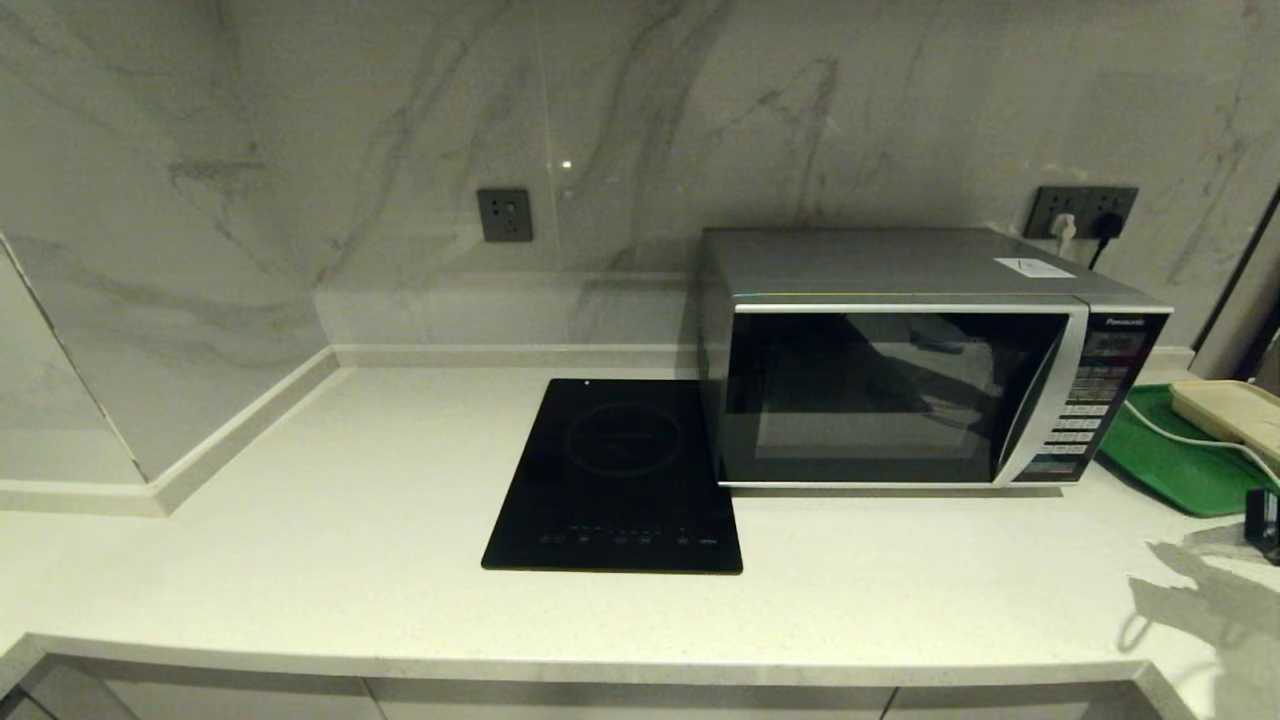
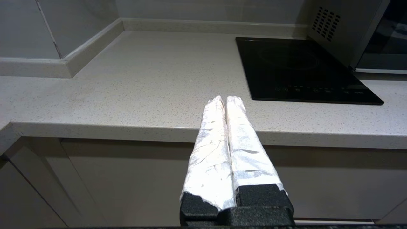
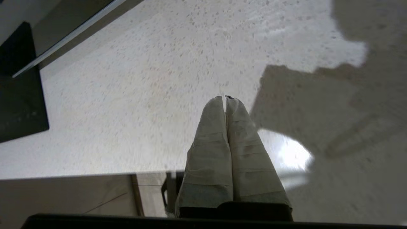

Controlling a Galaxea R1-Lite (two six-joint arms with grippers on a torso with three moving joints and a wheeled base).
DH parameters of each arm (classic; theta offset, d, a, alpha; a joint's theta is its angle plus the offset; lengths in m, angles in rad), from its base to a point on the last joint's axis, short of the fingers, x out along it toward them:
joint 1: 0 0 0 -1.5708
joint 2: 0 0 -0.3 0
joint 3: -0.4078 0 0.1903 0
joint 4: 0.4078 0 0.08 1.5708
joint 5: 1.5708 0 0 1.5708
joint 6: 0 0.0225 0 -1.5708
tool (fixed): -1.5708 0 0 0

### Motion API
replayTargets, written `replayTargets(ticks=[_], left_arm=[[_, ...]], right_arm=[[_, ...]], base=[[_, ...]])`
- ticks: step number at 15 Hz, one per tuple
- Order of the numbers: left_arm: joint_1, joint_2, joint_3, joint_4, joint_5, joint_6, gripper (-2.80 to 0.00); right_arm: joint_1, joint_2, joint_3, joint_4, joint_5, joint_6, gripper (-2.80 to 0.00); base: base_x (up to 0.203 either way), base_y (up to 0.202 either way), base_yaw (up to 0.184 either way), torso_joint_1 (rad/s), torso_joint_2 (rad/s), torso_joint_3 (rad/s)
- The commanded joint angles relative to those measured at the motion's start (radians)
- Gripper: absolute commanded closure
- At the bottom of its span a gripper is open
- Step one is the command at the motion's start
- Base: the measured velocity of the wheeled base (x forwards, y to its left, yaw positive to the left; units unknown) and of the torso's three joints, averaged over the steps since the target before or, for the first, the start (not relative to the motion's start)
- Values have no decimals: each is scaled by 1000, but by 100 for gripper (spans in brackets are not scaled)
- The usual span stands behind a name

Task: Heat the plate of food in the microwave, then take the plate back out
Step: Open the microwave oven

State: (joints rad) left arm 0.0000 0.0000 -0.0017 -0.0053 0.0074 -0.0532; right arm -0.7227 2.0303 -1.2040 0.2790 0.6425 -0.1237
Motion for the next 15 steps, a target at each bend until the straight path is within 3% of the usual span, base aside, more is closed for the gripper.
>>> replayTargets(ticks=[1,5,8,12,15], left_arm=[[0,0,0,-1,0,0,0],[0,0,0,-1,1,0,0],[0,0,0,-1,0,0,0],[0,0,0,-1,2,0,0],[0,0,0,-1,0,0,0]], right_arm=[[-25,-105,-102,79,1,-24,0],[35,-130,-525,345,0,41,0],[184,-188,-784,542,-17,140,0],[517,-437,-754,740,-115,279,0],[606,-679,-600,813,-143,305,0]], base=[[0,0,0,0,0,0],[0,0,0,0,0,0],[0,0,0,0,0,0],[0,0,0,0,0,0],[0,0,0,0,0,0]])
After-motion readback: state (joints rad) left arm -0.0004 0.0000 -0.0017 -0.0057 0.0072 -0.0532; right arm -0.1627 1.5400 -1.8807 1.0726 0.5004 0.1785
